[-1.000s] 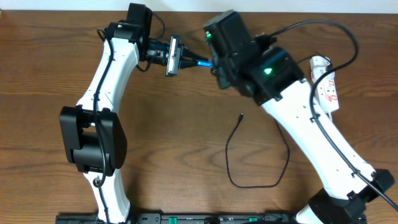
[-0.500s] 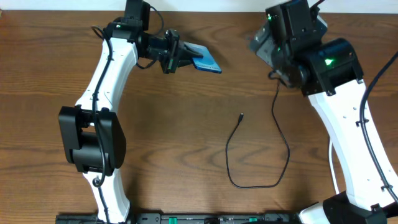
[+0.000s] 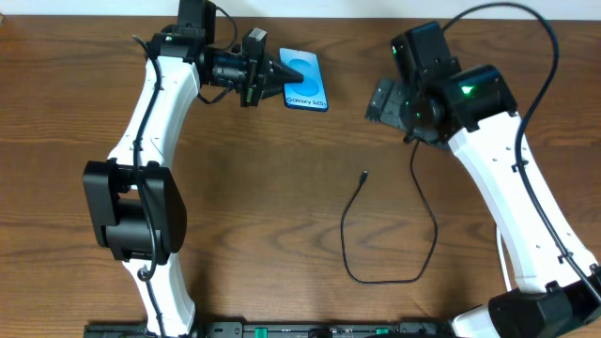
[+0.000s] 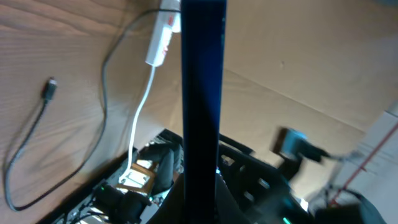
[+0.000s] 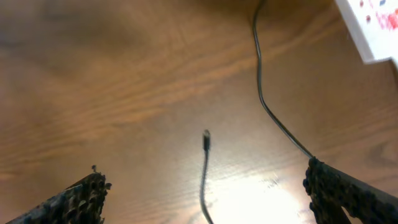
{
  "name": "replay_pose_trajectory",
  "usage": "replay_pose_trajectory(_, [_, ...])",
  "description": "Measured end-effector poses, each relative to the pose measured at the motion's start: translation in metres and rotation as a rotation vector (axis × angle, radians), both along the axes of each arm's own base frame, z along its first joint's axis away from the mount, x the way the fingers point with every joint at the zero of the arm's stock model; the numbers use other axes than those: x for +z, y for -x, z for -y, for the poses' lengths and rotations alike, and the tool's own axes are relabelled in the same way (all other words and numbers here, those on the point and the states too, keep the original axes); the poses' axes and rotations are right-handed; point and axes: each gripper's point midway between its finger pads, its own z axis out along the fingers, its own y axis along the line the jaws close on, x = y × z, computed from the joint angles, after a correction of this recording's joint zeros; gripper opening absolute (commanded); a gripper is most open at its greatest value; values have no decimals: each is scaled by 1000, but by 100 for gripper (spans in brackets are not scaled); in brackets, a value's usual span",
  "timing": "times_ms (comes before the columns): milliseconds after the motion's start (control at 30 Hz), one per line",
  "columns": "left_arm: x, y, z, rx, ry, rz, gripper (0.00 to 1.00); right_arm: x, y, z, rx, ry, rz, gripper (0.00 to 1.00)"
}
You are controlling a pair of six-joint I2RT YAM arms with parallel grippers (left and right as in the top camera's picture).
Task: Plug charger to phone and switch on socket
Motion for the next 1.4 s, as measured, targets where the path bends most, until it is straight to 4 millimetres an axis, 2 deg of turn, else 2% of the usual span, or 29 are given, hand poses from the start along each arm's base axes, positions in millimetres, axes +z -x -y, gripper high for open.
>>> replay_pose_trajectory(167, [9,1,-5,-5,51,-18,7,-50,14,9,-2,23,-114,99])
replay_pose_trajectory(333, [20,6,-4,-30,119,-47,7,-96,23,10,6,33,-167,92])
replay_pose_trajectory(433, [22,7,-4,-35,130,-57,7,-115,22,3,17,2,-160,83])
replay_pose_trajectory(467, [23,7,-3,-36,134,-61,7,-124,26,1,24,-8,-175,82])
replay_pose_trajectory(767, [24,8,-3,-39,141,-65,7,-165,33,-8,14,-64,-209,72])
replay_pose_trajectory(1067, [24,8,-3,-39,142,-65,7,-197,37,-20,14,-101,-295,67])
replay_pose_trajectory(1233, [24,8,-3,-40,143,-65,7,-217,39,-30,22,-140,-348,61])
replay_pose_trajectory(1400, [24,8,-3,-40,143,-64,8,-224,41,-33,24,-156,-371,56])
